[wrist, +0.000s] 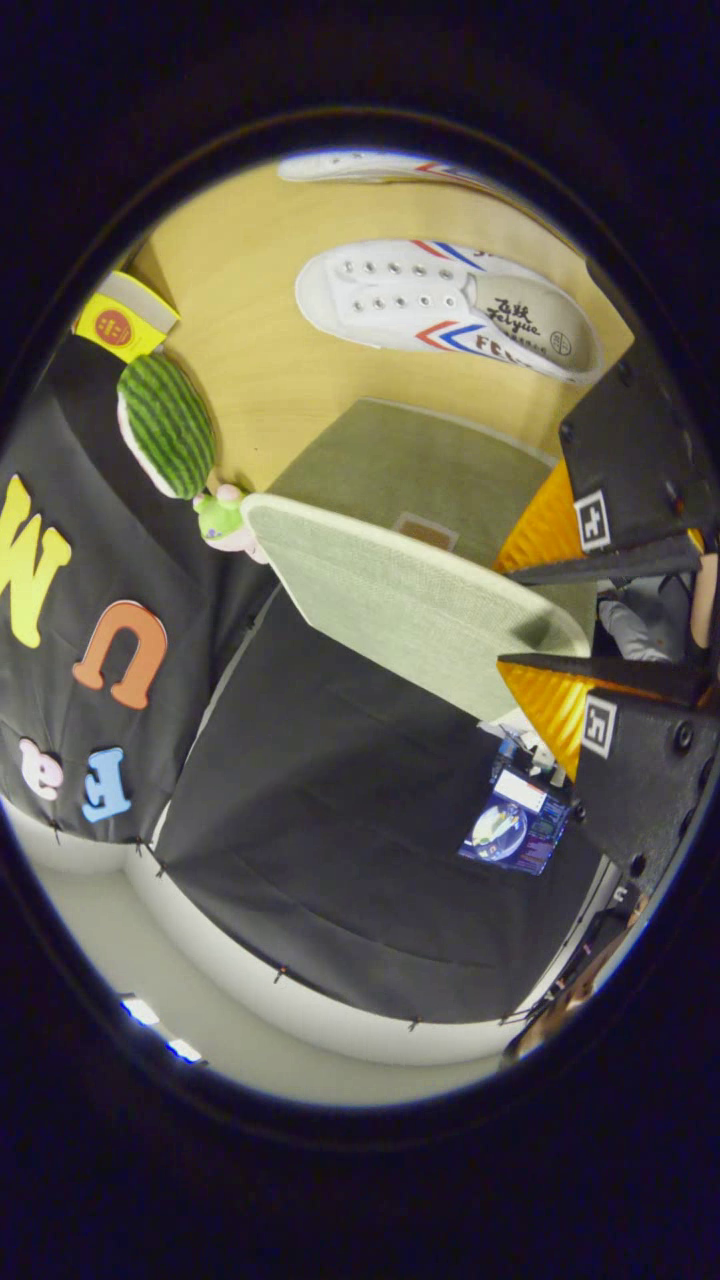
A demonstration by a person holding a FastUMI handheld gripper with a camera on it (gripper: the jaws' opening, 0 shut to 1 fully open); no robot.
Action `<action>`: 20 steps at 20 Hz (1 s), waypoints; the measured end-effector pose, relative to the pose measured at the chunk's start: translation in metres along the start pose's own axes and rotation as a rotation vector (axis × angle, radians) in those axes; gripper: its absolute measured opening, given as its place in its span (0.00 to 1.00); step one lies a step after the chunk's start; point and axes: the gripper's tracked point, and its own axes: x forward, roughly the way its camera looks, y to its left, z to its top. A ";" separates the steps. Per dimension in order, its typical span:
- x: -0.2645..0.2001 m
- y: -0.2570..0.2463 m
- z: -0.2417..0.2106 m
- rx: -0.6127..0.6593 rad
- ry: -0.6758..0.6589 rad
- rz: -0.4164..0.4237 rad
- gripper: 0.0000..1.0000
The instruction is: Open the storage box then place both shoes into the box .Put the left shoe in first, then the right shoe, with the right side of both shoes facing outward in a uniform manner.
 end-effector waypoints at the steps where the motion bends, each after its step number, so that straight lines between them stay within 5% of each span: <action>1: 0.001 0.004 0.002 0.029 0.001 0.021 0.24; 3: -0.004 0.008 0.007 0.058 -0.010 0.030 0.10; 9: -0.010 0.067 0.030 0.064 -0.058 0.118 0.05; 20: 0.107 0.210 0.040 -0.360 0.076 -0.008 0.07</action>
